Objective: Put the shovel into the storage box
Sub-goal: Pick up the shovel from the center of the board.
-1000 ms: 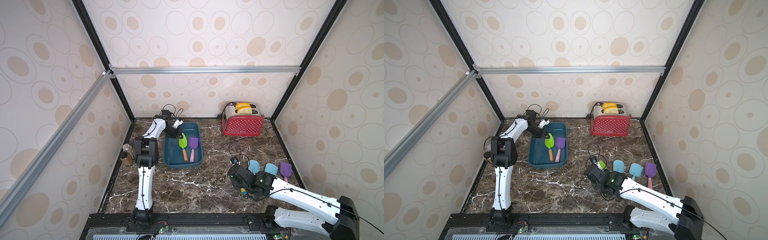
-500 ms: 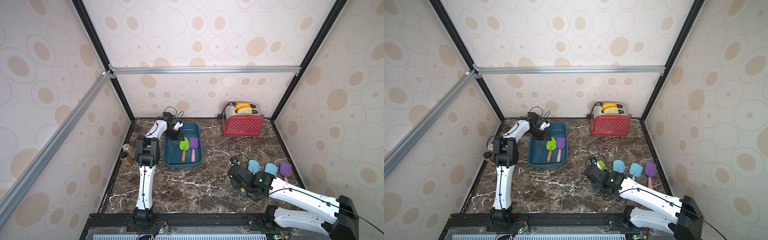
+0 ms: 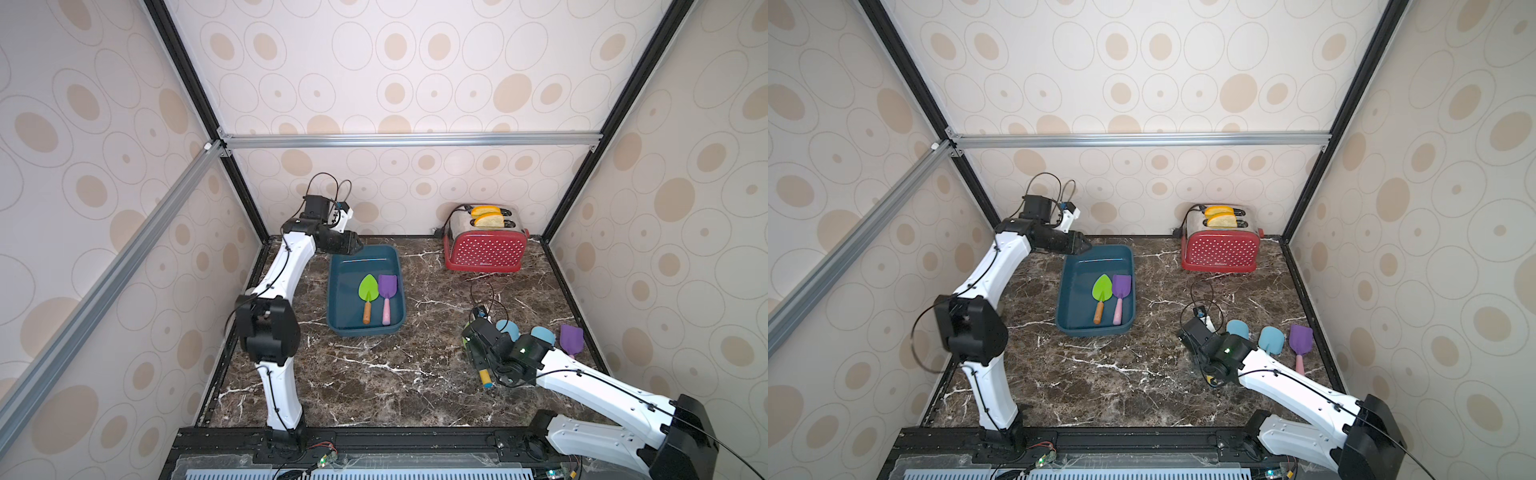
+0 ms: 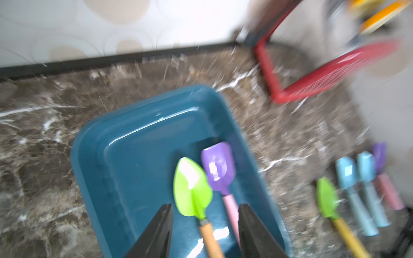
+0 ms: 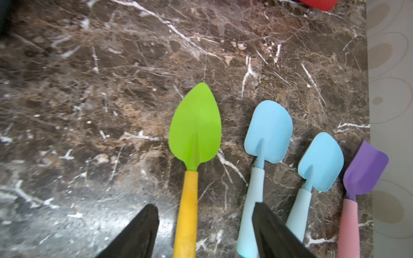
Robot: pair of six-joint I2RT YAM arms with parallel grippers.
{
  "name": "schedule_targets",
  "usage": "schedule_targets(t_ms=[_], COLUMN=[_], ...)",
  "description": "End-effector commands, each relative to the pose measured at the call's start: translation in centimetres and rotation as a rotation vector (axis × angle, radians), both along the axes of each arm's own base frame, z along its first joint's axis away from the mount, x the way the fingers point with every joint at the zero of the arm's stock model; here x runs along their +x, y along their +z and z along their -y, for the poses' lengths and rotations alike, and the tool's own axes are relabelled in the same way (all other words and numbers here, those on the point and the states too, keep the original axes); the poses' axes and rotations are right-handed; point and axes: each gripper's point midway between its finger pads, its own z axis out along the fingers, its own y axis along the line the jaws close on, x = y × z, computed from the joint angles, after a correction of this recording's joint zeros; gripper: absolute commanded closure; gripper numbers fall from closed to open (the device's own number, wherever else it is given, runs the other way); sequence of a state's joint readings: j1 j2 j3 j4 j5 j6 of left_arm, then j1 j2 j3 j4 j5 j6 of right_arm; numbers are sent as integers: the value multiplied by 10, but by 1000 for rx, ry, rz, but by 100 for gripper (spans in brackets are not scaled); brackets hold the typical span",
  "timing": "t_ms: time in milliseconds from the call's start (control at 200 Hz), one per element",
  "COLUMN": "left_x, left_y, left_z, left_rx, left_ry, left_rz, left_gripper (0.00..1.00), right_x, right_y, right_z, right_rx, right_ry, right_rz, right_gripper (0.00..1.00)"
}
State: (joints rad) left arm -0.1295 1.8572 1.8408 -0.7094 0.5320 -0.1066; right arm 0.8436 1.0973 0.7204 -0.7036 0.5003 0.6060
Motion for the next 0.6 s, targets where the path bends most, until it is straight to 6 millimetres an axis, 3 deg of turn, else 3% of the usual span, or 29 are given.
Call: schedule_targets(t_ms=[0,205,331,461,591], left_x=[-11,-40,-44,-46,-51], left_y=[25,1,-19,-27,-29], left_z=[23,45,54,58,60], left_rx=[-154,-195,-201,-227,-237], left_ry=[1,-22,-29,-29,-32], left_rz=[95,55,13,1,-3], left_gripper=[46,45,45,46,45], right_x=[-2,-11,-18,-21,-29], right_y=[-28,-63,-79,-85,-98], right_z=[5,1,0,0,-5], right_rx=[8,51,63,74,101], right_ry=[-9,-23,-35,-60,-78], right_rz=[-85,-191,-234,-259,-318], right_gripper=[30,36,39,42,59])
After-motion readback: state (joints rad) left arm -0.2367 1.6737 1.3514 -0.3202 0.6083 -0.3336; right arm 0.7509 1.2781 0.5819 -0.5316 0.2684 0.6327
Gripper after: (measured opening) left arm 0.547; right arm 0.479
